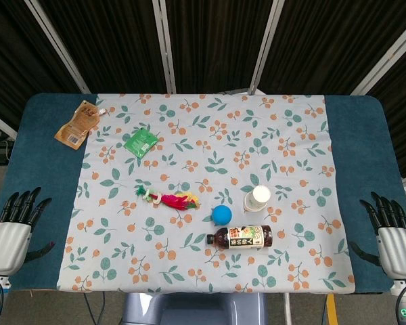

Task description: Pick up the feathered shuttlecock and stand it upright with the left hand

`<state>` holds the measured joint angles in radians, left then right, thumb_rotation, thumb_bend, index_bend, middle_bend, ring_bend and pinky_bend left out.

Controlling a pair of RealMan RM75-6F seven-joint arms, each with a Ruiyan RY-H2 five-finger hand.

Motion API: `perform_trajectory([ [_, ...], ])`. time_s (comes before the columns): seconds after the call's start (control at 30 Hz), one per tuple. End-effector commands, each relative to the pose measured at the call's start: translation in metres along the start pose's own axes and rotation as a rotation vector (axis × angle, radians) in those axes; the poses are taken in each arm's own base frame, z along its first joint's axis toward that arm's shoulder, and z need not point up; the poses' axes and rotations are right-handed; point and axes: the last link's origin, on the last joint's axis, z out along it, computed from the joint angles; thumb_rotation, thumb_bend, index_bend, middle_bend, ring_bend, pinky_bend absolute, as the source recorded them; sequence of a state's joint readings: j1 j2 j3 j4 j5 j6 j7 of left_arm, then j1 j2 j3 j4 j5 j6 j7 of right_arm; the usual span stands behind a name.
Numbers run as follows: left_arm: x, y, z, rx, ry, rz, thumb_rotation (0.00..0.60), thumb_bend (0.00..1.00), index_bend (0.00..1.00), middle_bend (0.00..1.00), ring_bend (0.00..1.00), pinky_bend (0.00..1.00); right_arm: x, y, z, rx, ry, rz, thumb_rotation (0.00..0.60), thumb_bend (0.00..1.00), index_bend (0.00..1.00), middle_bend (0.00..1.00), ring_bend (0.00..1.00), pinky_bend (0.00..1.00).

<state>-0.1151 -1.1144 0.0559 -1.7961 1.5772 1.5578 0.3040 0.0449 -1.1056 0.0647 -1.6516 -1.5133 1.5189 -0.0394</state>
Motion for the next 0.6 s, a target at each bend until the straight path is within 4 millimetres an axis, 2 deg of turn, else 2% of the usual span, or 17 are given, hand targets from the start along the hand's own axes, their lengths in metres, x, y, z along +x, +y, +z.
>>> perform_trajectory([
  [0.03,0.000,0.000,0.000,0.000,0.000,0.002,0.600,0.00,0.14,0.00,0.00,0.00,0.000,0.000,0.000,-0.001,-0.001,0.001,0.600,0.10,0.13,0.00,0.00,0.00],
  [0.37,-0.002,0.002,0.007,-0.006,-0.013,0.018,0.600,0.00,0.14,0.00,0.00,0.00,0.000,-0.001,0.000,-0.001,-0.002,0.000,0.600,0.10,0.13,0.00,0.00,0.00],
  [0.5,-0.001,0.010,0.022,-0.031,-0.013,0.017,0.600,0.00,0.14,0.00,0.00,0.00,-0.001,-0.001,0.001,-0.004,-0.005,0.000,0.600,0.10,0.13,0.00,0.00,0.00],
  [0.6,-0.001,0.020,0.042,-0.059,-0.008,0.039,0.600,0.00,0.14,0.00,0.00,0.00,-0.001,-0.001,0.001,-0.006,-0.005,0.003,0.600,0.10,0.13,0.00,0.00,0.00],
])
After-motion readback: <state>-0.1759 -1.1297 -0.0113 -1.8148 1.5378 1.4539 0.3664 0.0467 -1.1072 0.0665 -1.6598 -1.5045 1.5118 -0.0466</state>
